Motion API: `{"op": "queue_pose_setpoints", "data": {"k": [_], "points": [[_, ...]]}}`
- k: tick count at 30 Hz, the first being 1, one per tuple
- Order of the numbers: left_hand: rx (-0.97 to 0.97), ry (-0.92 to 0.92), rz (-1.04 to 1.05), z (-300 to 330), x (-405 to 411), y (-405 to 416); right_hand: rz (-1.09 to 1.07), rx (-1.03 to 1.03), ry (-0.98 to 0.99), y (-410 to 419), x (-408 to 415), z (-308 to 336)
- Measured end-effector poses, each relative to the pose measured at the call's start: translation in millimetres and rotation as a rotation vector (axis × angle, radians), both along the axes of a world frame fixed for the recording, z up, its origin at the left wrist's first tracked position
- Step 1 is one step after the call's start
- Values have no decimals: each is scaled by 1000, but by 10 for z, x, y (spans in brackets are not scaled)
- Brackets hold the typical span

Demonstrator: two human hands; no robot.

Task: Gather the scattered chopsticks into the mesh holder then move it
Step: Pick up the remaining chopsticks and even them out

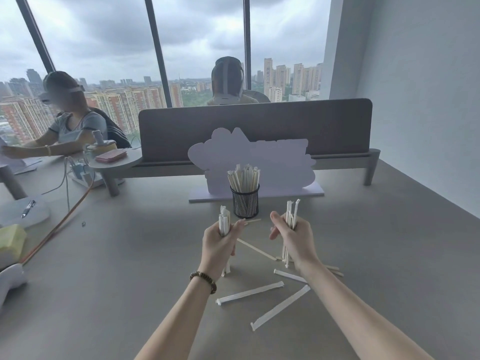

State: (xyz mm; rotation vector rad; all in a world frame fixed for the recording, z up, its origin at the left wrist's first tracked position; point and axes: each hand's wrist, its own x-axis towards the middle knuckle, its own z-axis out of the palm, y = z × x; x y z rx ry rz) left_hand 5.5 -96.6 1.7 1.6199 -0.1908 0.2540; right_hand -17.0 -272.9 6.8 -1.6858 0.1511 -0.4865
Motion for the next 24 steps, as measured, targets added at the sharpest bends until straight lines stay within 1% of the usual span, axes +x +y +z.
{"op": "queue_pose_setpoints", "data": {"k": [4,10,16,22,24], "points": [[1,6,-2,-12,6,3,-6,-19,-43,-21,9,24],[8,-16,2,-41,8,12,67,71,-84,-7,23,45],[12,-10,-51,-71,18,6,104,14,5,6,33,-5],[-74,23,-40,-28,23,-24,115,133,1,16,57,73],[-83,13,-24,6,3,-27,149,112,-15,12,49,72]]}}
